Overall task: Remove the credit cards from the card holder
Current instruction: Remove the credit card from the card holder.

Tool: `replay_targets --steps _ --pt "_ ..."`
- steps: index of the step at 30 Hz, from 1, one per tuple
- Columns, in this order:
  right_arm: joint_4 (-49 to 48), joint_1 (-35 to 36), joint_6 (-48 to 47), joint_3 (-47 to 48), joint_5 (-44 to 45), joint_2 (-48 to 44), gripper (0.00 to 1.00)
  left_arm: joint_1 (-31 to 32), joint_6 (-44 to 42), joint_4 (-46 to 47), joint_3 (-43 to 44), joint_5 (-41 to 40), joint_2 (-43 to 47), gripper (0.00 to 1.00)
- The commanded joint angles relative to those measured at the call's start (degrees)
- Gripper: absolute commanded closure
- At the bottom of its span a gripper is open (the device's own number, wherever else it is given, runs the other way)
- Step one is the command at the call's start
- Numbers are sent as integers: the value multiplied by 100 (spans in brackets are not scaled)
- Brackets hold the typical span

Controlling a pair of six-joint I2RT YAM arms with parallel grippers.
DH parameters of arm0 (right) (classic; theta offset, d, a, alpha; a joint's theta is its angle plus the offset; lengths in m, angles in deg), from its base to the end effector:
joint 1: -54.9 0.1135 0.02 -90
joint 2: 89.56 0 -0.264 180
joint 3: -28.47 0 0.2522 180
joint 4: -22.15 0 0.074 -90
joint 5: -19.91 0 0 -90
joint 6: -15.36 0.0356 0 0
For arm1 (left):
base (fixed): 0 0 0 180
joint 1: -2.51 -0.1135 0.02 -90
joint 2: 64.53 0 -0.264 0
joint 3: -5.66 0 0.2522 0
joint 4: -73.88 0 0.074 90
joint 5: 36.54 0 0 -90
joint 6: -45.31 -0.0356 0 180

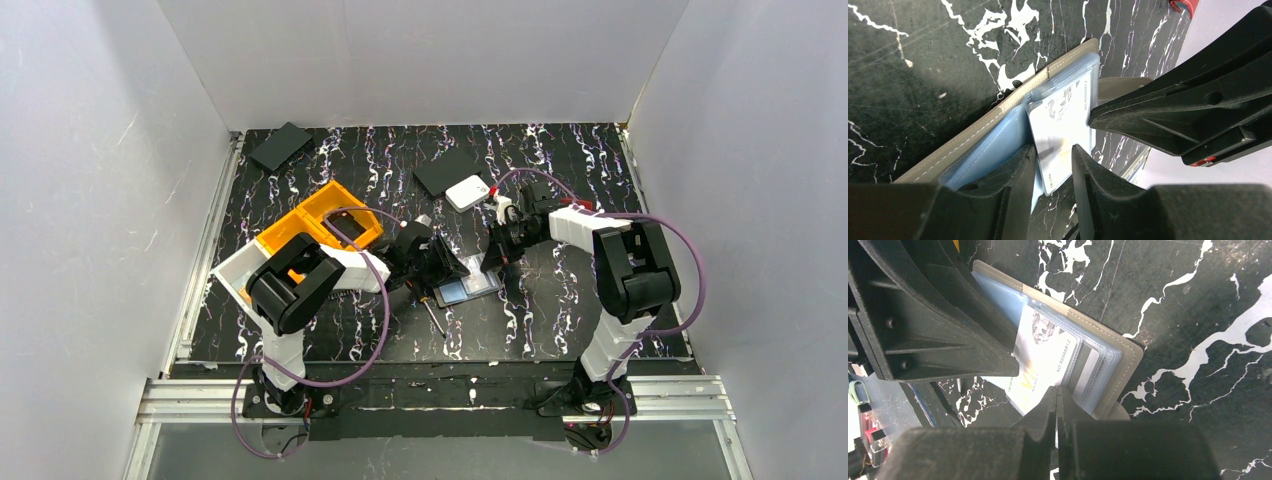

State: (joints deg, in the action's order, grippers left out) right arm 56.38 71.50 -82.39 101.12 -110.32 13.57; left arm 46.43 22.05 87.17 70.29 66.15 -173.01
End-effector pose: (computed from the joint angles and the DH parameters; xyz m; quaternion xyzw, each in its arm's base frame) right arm 0.3198 0.1193 0.1512 -0.2668 0.8797 0.3504 0.1791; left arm 0.2677 -0.2687 0.1339 -0.1170 0.8569 -0.4598 0.2014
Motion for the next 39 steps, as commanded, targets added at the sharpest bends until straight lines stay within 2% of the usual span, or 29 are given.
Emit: replay_targets --steps 1,10,18,21,25,31,39 --pt "218 201 -212 -6 437 329 95 -44 204 346 -174 16 -75 71" --pt "384 203 -350 69 -82 330 93 -101 259 444 -247 66 -119 80" --pt "493 194 -405 114 -358 337 90 -164 61 457 -159 276 -238 92" --pt "479 186 -382 114 -366 330 90 -164 -24 467 -174 368 -230 100" --pt "525 130 -388 130 -388 370 88 -224 -292 468 -169 471 -103 100" --pt "502 30 -374 109 -549 130 79 -233 -353 682 -354 646 30 100" --pt "310 -129 -216 -13 -906 -51 78 -250 -477 794 -426 977 176 100"
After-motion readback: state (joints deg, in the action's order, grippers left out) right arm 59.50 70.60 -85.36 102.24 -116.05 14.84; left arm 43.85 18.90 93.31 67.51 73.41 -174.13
